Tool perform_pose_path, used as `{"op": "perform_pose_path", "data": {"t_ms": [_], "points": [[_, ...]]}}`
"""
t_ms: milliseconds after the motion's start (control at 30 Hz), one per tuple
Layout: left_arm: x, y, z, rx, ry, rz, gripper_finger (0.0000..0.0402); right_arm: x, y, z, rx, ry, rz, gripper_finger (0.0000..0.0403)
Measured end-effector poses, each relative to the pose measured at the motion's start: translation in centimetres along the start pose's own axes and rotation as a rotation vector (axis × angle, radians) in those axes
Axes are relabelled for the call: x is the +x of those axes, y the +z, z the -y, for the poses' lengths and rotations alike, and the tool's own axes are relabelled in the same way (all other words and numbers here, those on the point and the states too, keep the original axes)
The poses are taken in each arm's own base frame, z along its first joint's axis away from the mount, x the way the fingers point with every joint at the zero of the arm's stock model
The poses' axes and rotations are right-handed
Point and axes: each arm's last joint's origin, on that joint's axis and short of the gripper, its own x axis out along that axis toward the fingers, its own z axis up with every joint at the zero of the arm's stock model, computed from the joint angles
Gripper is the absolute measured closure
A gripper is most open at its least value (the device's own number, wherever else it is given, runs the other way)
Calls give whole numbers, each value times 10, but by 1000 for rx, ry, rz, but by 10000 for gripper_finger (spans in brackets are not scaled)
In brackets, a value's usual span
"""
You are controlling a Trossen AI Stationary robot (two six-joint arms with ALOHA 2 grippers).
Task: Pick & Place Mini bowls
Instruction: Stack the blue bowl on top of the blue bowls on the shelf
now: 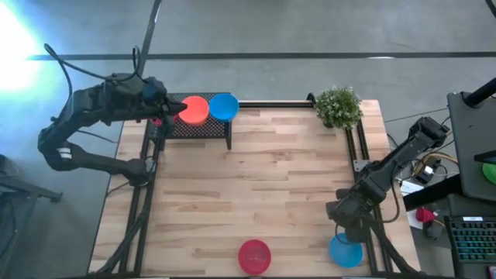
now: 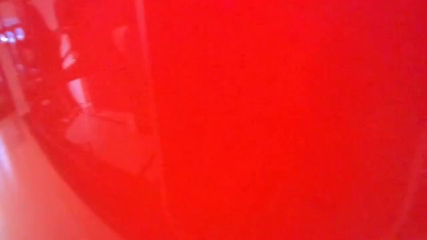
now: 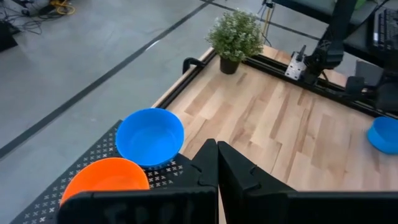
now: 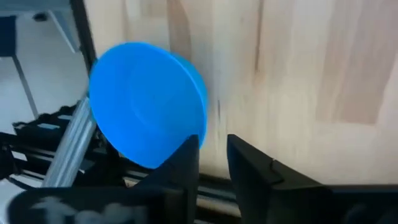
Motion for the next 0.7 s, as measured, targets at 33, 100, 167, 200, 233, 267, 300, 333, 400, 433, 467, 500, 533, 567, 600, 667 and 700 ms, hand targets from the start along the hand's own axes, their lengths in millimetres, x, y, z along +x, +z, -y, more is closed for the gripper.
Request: {"op": "perform_pose_path", "data": {"t_ms": [33, 100, 167, 200, 233, 267, 300, 333, 400, 433, 467, 500, 533, 567, 600, 667, 700], "points": [[0, 0, 0, 0, -3, -1, 402, 0, 1, -1, -7, 8, 11, 319], [0, 0, 0, 0, -4, -1, 402, 3, 2, -2, -22, 21, 39, 302], [0, 0, 0, 0, -4, -1, 402, 10, 4, 0, -21, 30, 70, 289], [0, 0, 0, 2, -4, -1, 402, 15, 4, 0, -21, 48, 84, 284], [0, 0, 0, 2, -4, -1, 402, 19, 5, 0, -23, 68, 99, 280], [0, 0, 0, 2, -4, 0, 402, 23, 5, 0, -27, 86, 115, 277], [0, 0, 0, 2, -4, -1, 402, 27, 5, 0, -30, 105, 128, 275], [0, 0, 0, 3, -4, -1, 402, 30, 5, 1, -30, 116, 134, 274], [0, 0, 0, 6, -4, -1, 402, 36, 3, 5, -8, 119, 129, 274], [0, 0, 0, 6, -4, -1, 402, 39, 2, 7, 9, 113, 122, 274], [0, 0, 0, 6, -4, -1, 402, 41, 1, 10, 22, 106, 114, 275], [0, 0, 0, 7, -4, -1, 402, 43, 0, 12, 28, 99, 105, 275], [0, 0, 0, 7, -4, -1, 402, 45, -2, 13, 28, 93, 98, 275], [0, 0, 0, 7, -4, -1, 402, 47, -3, 14, 23, 91, 93, 275], [0, 0, 0, 7, -4, -1, 402, 48, -4, 14, 13, 97, 87, 275], [0, 0, 0, 7, -4, -2, 402, 50, -4, 14, 1, 120, 80, 275], [0, 0, 0, 7, -4, -3, 402, 50, -4, 13, -9, 133, 76, 275]]}}
